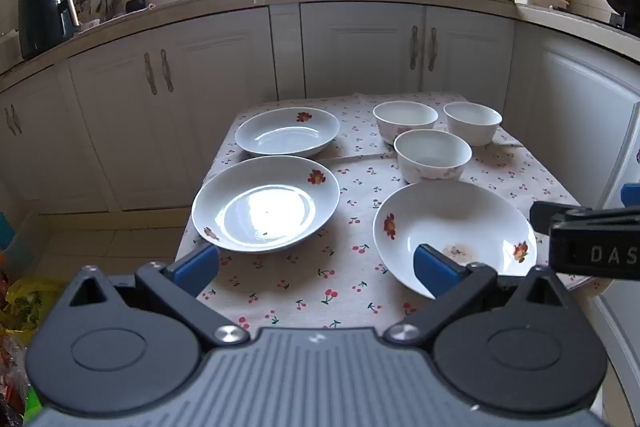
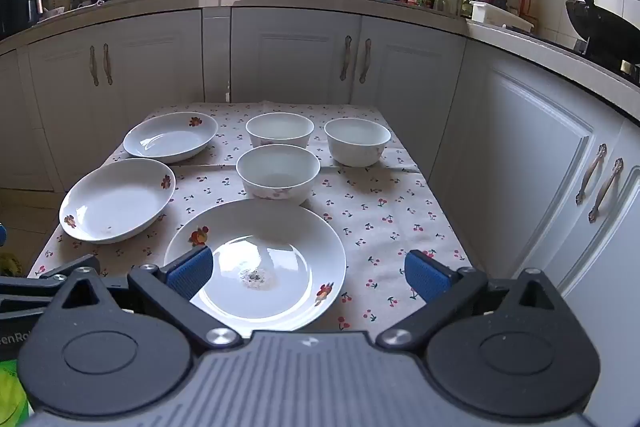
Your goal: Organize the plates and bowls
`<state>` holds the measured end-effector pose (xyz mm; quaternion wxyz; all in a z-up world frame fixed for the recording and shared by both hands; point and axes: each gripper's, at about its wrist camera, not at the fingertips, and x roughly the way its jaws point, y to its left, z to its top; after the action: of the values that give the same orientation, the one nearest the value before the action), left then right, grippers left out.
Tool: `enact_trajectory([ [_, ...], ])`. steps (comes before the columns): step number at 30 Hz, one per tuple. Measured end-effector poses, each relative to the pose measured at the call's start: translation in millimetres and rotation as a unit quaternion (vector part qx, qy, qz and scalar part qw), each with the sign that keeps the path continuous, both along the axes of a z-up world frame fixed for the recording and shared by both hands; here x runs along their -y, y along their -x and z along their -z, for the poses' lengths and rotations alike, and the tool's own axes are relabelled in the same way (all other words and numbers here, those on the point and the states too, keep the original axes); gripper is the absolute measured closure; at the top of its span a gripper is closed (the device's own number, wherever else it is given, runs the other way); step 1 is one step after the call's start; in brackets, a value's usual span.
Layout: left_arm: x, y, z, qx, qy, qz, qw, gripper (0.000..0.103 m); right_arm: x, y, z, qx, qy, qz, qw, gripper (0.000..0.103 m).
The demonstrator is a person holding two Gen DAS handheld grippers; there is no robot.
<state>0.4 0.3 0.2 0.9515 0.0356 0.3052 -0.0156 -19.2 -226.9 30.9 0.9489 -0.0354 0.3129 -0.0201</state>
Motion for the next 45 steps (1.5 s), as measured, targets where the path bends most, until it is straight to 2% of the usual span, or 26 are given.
enact_trajectory([
  [45, 1.2, 1.2, 0.1, 0.008, -0.003, 0.001, 1.0000, 0.001, 3.4, 2.4, -1.1, 0.003, 0.002, 0.004, 1.000, 0.000],
])
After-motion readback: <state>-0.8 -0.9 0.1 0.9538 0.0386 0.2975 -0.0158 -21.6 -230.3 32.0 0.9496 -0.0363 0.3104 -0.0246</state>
